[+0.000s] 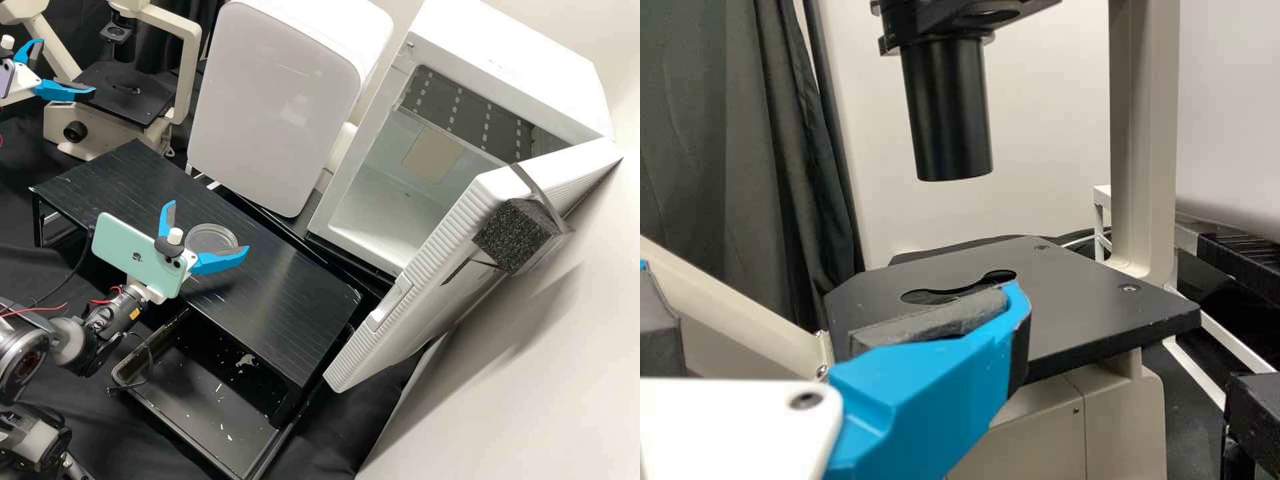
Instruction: Place the petri dish in the incubator
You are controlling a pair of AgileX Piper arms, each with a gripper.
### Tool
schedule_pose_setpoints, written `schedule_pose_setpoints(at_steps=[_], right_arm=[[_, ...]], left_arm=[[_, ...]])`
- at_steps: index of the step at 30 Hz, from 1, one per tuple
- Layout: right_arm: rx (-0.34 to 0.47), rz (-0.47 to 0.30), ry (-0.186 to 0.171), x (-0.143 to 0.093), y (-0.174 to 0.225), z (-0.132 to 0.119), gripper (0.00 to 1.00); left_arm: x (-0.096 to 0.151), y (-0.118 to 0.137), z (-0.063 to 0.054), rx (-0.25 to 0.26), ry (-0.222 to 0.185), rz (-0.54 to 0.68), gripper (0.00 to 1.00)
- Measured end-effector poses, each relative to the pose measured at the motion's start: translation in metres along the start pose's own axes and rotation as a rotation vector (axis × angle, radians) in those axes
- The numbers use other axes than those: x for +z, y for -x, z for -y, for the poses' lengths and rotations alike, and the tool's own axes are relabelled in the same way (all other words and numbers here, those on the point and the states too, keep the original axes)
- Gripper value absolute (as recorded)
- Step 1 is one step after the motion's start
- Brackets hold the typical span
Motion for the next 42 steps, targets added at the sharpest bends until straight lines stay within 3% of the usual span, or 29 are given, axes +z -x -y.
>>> schedule_pose_setpoints(at_steps=[10, 20, 21, 42], right_arm=[[-0.082, 0.089, 0.025, 0.016, -0.007, 0.018, 1.00], [-0.042, 0.132, 0.030, 0.026, -0.009, 0.011, 1.00], [-0.042, 0.132, 0.030, 0.026, -0.009, 0.011, 0.00], [-0.060, 0.117, 0.045, 0.028, -0.013, 0.012, 0.00]], left_arm=[[0.000, 0.000, 0.000, 0.000, 0.000, 0.000, 1.00], [0.000, 0.000, 0.000, 0.000, 0.000, 0.000, 1.00], [0.000, 0.000, 0.000, 0.000, 0.000, 0.000, 1.00], [0.000, 0.000, 0.000, 0.000, 0.000, 0.000, 1.00]])
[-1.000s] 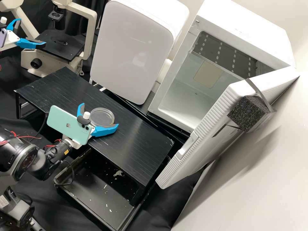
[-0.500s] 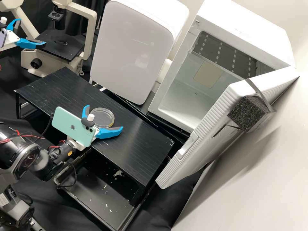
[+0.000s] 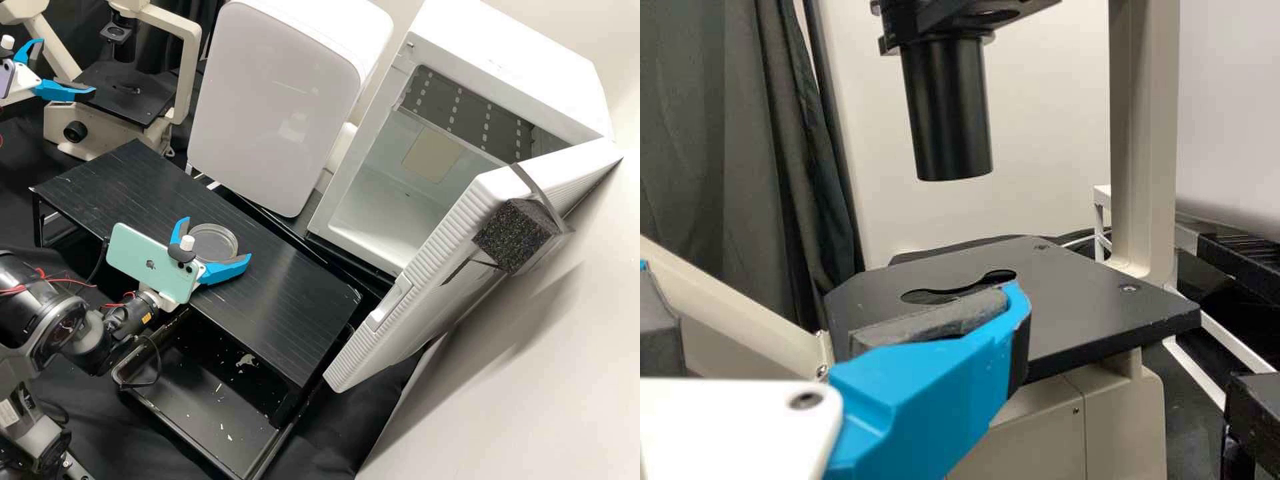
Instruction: Place the petri dish in the incubator
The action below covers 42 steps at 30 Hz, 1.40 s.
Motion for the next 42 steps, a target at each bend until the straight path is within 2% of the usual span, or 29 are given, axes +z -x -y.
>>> schedule_pose_setpoints(at_steps=[18, 30, 34, 38, 42], right_arm=[[-0.003, 0.001, 0.003, 0.001, -0.001, 0.001, 0.00], [-0.009, -0.018, -0.034, 0.010, -0.002, -0.009, 0.00], [0.054, 0.016, -0.059, 0.023, -0.008, -0.027, 0.00], [0.164, 0.086, -0.080, 0.043, -0.017, -0.057, 0.00], [0.257, 0.119, -0.094, 0.060, -0.028, -0.083, 0.00]], left_arm=[[0.000, 0.000, 0.000, 0.000, 0.000, 0.000, 1.00], [0.000, 0.000, 0.000, 0.000, 0.000, 0.000, 1.00], [0.000, 0.000, 0.000, 0.000, 0.000, 0.000, 1.00], [0.000, 0.000, 0.000, 0.000, 0.000, 0.000, 1.00], [0.000, 0.000, 0.000, 0.000, 0.000, 0.000, 1.00]])
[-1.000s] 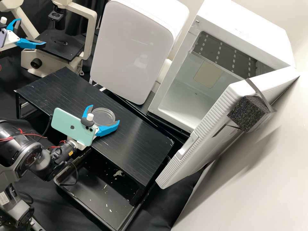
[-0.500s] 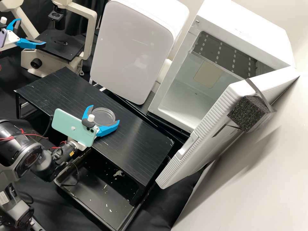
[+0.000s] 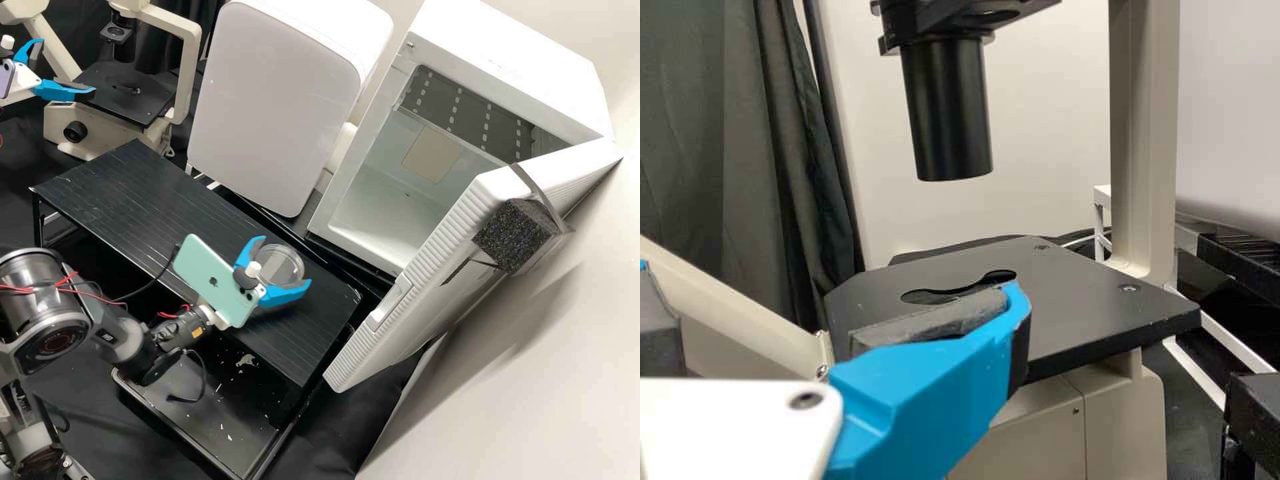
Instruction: Place the petri dish in the incubator
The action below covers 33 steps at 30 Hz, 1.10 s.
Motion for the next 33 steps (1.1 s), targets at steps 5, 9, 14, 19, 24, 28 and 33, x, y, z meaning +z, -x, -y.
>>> schedule_pose_setpoints(at_steps=[5, 9, 14, 19, 24, 28, 33], right_arm=[[0.094, 0.006, 0.017, 0.012, -0.027, -0.025, 0.00], [0.144, -0.019, 0.029, 0.012, -0.051, -0.035, 0.00], [0.197, -0.048, 0.041, 0.006, -0.083, -0.042, 0.00], [0.194, -0.048, 0.048, 0.000, -0.111, -0.043, 0.00], [0.156, -0.019, 0.049, 0.005, -0.144, -0.039, 0.00], [0.133, 0.027, 0.065, 0.013, -0.165, -0.038, 0.00], [0.132, 0.047, 0.077, 0.018, -0.183, -0.041, 0.00]], left_arm=[[0.000, 0.000, 0.000, 0.000, 0.000, 0.000, 1.00], [0.000, 0.000, 0.000, 0.000, 0.000, 0.000, 1.00], [0.000, 0.000, 0.000, 0.000, 0.000, 0.000, 1.00], [0.000, 0.000, 0.000, 0.000, 0.000, 0.000, 1.00], [0.000, 0.000, 0.000, 0.000, 0.000, 0.000, 1.00], [0.000, 0.000, 0.000, 0.000, 0.000, 0.000, 1.00], [0.000, 0.000, 0.000, 0.000, 0.000, 0.000, 1.00]])
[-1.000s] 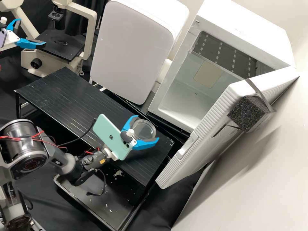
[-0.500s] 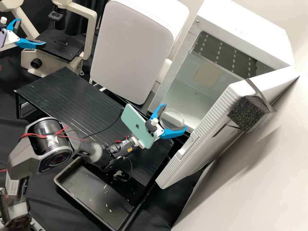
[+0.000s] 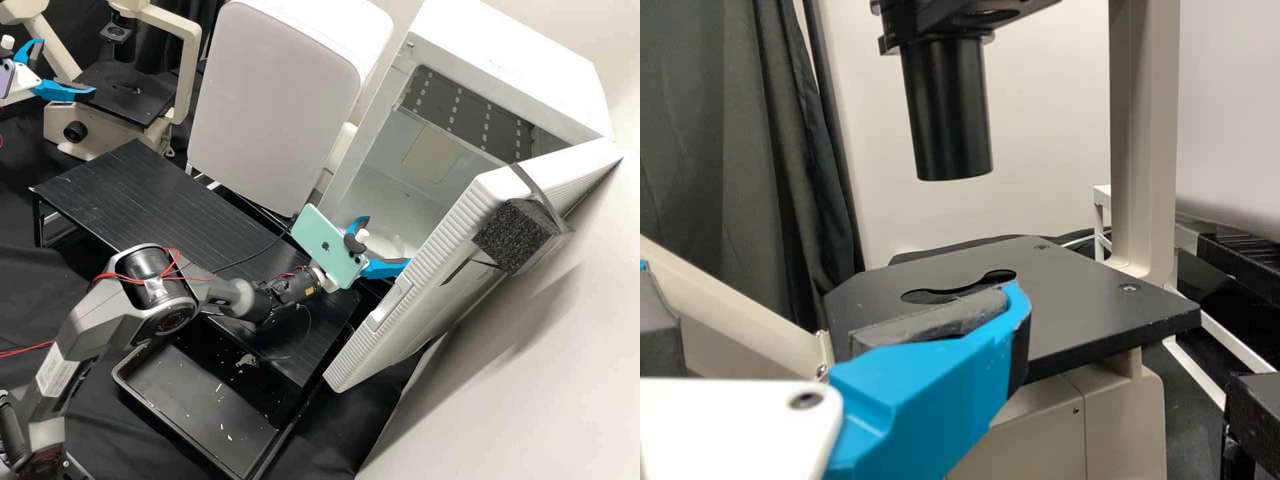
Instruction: Place the petri dish in the incubator
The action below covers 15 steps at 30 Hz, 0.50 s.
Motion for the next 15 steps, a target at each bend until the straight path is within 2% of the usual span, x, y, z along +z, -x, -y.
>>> schedule_pose_setpoints(at_steps=[15], right_arm=[[-0.009, 0.018, 0.006, 0.003, -0.024, -0.002, 0.00]], left_arm=[[0.000, 0.000, 0.000, 0.000, 0.000, 0.000, 1.00]])
